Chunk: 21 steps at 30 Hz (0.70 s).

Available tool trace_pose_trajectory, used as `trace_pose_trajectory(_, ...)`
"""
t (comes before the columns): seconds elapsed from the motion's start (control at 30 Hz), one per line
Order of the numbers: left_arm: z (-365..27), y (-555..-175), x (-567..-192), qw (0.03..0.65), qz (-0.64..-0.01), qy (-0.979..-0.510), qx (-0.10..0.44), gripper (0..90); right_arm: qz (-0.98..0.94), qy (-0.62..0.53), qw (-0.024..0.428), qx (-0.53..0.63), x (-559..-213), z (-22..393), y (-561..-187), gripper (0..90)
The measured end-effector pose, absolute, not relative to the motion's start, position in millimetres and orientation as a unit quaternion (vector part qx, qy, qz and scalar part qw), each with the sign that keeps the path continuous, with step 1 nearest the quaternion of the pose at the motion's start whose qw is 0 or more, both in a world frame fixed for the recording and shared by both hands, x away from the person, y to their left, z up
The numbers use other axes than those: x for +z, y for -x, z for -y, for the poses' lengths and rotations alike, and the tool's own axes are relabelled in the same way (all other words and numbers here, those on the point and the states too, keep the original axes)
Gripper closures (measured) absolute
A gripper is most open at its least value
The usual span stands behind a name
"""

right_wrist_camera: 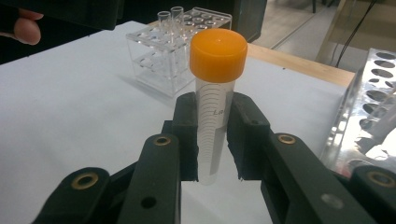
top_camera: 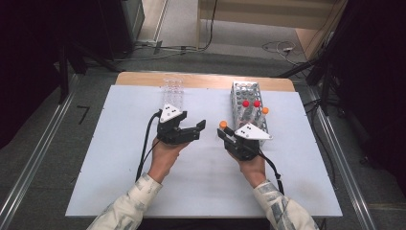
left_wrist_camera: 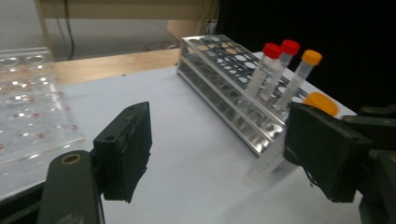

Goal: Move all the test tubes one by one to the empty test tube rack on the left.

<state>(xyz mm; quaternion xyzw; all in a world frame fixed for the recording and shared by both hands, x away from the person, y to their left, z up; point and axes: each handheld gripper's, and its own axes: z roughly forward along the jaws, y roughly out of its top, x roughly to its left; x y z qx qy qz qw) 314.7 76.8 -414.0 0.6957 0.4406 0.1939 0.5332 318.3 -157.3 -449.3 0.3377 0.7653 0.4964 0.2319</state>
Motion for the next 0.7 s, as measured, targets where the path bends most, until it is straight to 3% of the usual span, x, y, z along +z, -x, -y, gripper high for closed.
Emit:
trace_pose_trajectory(0.23,-61,-309,-416,0.533,-0.406,-0.721,0.176,32.3,-0.774,-0.331,0.223,0.492,-453,145,-317,71.5)
trace_pose_trajectory(0.7,-53,-307,-420,0.531,-0.375,-0.743,0.16,66.1,-0.787,-0.305,0.216,0.492,-454,129,-307,71.4)
